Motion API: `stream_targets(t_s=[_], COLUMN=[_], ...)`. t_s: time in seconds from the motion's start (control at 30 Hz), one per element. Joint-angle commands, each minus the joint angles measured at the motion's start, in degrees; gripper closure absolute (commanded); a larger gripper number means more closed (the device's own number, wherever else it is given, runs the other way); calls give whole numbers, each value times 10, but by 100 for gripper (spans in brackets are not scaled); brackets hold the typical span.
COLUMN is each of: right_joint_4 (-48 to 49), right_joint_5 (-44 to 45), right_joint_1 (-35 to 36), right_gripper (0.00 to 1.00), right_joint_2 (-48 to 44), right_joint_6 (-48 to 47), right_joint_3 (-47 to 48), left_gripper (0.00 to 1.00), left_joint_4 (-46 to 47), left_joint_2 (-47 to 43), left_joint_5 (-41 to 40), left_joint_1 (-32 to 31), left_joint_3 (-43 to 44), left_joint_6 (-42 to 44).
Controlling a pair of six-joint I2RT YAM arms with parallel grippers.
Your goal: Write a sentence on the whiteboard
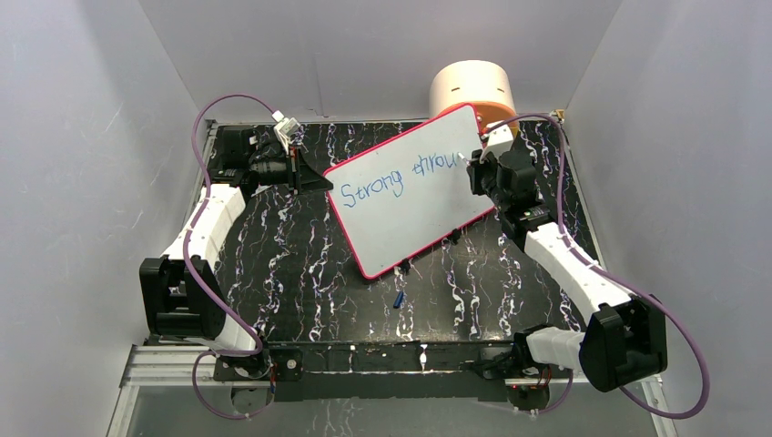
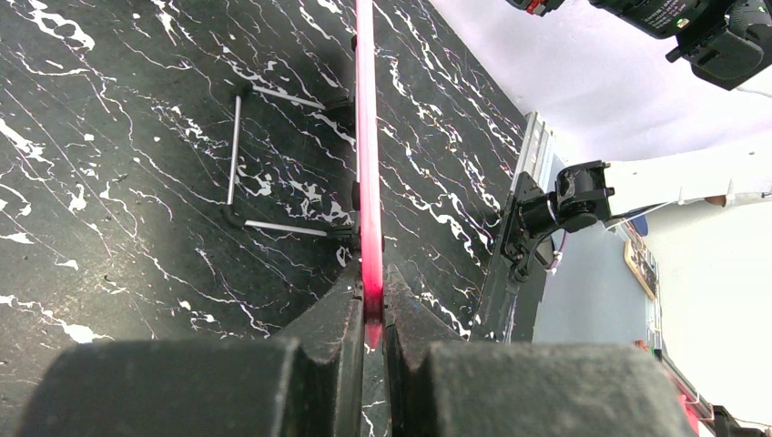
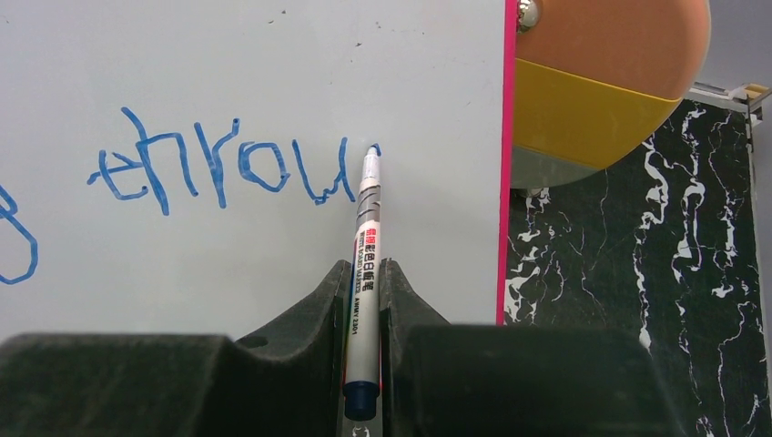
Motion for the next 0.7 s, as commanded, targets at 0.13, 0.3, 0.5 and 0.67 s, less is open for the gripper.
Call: stream_targets(t_s=[0.13, 0.3, 0.5, 0.67], right_joint_4=[31, 20, 4, -5], right_joint_5=[-33, -35, -33, -27], right_joint_1=[-1, -1, -1, -1], right_gripper=[100, 100, 100, 100], right_joint_2=[-1, -4, -12, -16], right_joint_6=[7, 5, 6, 5], right_joint_3=[22, 21, 11, 3], left_gripper=[100, 100, 100, 100], left_joint_4=[-12, -12, -11, -12], left_joint_2=[-28, -29, -29, -28], left_joint_5=[31, 30, 30, 29], left_joint_1=[3, 4, 4, 3], left_joint_3=[3, 3, 3, 3], left_joint_6=[2, 2, 2, 2])
